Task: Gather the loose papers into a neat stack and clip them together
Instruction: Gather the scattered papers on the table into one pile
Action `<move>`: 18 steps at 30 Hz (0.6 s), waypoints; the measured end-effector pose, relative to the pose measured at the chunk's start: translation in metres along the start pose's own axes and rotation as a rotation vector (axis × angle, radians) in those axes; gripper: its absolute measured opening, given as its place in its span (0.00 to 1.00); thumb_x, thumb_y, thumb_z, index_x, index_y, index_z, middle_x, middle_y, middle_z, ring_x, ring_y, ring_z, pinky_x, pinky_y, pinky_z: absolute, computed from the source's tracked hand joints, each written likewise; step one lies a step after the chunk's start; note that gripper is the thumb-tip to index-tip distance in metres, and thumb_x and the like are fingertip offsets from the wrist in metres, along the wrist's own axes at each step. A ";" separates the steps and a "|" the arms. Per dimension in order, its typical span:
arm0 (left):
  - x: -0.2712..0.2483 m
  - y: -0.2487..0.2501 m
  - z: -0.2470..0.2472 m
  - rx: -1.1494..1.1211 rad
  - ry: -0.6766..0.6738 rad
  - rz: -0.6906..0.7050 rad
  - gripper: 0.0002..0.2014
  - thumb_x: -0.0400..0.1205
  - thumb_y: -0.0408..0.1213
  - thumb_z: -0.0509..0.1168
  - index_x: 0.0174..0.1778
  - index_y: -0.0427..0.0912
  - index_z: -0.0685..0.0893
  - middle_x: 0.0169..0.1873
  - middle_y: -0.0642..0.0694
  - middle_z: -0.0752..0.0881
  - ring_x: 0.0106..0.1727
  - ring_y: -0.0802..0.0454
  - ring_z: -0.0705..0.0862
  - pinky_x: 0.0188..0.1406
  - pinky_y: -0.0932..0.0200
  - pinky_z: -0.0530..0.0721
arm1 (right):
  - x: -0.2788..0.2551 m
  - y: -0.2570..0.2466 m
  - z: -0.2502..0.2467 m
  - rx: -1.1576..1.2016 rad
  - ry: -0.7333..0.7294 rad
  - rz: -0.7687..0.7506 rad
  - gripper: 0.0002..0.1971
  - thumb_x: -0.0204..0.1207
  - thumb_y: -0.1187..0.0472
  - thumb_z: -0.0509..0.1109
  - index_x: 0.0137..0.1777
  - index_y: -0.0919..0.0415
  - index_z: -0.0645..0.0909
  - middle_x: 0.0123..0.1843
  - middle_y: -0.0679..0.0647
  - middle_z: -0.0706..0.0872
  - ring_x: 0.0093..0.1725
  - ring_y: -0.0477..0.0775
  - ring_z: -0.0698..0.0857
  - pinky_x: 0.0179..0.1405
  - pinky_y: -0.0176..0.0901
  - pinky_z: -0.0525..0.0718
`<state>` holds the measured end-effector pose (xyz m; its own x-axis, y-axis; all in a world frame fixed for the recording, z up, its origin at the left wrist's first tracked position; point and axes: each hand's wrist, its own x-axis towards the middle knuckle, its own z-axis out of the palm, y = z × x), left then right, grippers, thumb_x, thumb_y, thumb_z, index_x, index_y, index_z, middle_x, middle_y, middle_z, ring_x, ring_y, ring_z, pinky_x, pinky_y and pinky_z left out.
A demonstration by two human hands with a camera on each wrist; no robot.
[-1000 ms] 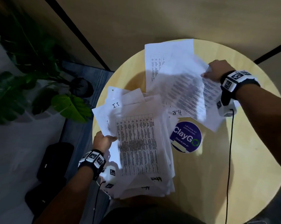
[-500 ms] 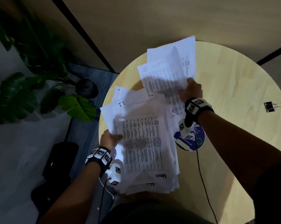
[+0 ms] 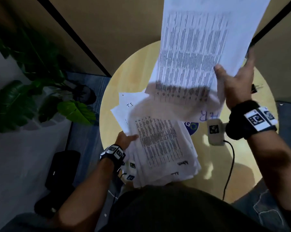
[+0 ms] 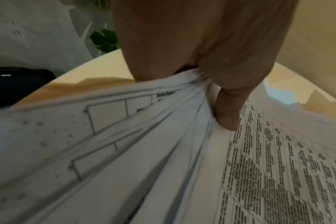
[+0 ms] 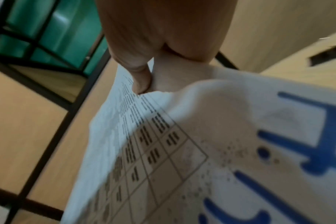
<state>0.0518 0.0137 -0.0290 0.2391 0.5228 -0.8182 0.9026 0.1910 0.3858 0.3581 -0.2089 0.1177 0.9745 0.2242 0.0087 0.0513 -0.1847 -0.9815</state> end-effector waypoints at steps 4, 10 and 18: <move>-0.036 0.004 0.015 -0.057 -0.026 0.008 0.28 0.73 0.38 0.77 0.63 0.28 0.77 0.54 0.39 0.84 0.53 0.42 0.84 0.46 0.57 0.78 | -0.073 0.045 -0.015 -0.280 -0.134 0.233 0.27 0.67 0.58 0.81 0.65 0.63 0.78 0.61 0.58 0.87 0.55 0.50 0.85 0.56 0.44 0.86; -0.060 -0.003 0.030 -0.224 -0.037 0.103 0.29 0.77 0.49 0.72 0.69 0.35 0.79 0.66 0.38 0.83 0.63 0.39 0.83 0.59 0.53 0.79 | -0.164 0.119 -0.002 -0.575 -0.439 0.497 0.36 0.69 0.54 0.78 0.75 0.64 0.68 0.67 0.68 0.79 0.66 0.71 0.78 0.61 0.58 0.77; -0.093 -0.003 0.057 0.005 0.013 0.237 0.30 0.69 0.36 0.79 0.66 0.32 0.79 0.59 0.30 0.85 0.61 0.32 0.84 0.55 0.45 0.85 | -0.219 0.133 -0.007 -1.015 -0.723 0.341 0.39 0.74 0.49 0.70 0.82 0.50 0.56 0.78 0.60 0.57 0.75 0.69 0.62 0.71 0.59 0.70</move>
<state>0.0468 -0.0830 0.0215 0.4401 0.5632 -0.6994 0.8236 0.0572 0.5643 0.1530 -0.2891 -0.0138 0.6489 0.4275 -0.6295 0.2778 -0.9033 -0.3270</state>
